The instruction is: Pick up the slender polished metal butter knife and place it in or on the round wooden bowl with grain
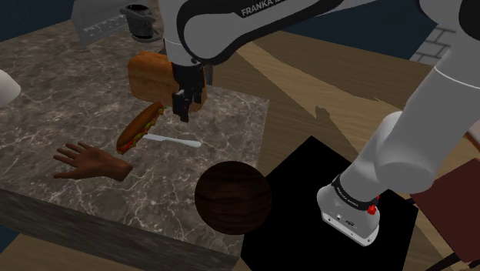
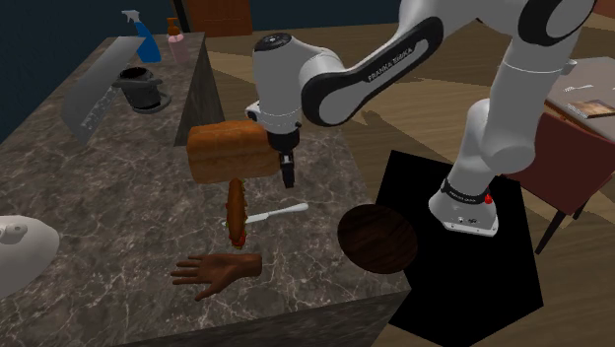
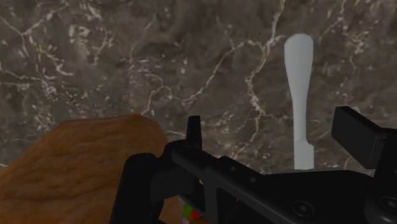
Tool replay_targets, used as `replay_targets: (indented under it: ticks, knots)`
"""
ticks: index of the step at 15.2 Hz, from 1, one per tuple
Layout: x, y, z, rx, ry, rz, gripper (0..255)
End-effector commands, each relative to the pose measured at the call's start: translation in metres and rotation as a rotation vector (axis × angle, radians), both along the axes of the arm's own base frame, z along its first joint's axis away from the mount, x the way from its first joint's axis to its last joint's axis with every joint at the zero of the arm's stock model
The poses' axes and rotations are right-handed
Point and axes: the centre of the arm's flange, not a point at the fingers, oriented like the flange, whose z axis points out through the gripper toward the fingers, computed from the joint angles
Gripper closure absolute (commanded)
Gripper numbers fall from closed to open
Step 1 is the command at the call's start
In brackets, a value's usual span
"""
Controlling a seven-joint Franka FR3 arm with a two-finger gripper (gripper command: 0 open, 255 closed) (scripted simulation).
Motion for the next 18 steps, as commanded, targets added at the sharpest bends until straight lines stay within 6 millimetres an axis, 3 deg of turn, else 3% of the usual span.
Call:
replay_targets:
  ticks: [1, 7, 15, 18]
  knots:
    - [0.010, 0.020, -0.010, 0.012, -0.001, 0.030, 0]
    - [0.031, 0.086, -0.038, 0.045, -0.003, 0.120, 0]
    - [0.031, 0.089, -0.079, 0.045, -0.003, 0.122, 0]
    - [0.031, 0.089, -0.079, 0.045, -0.003, 0.122, 0]
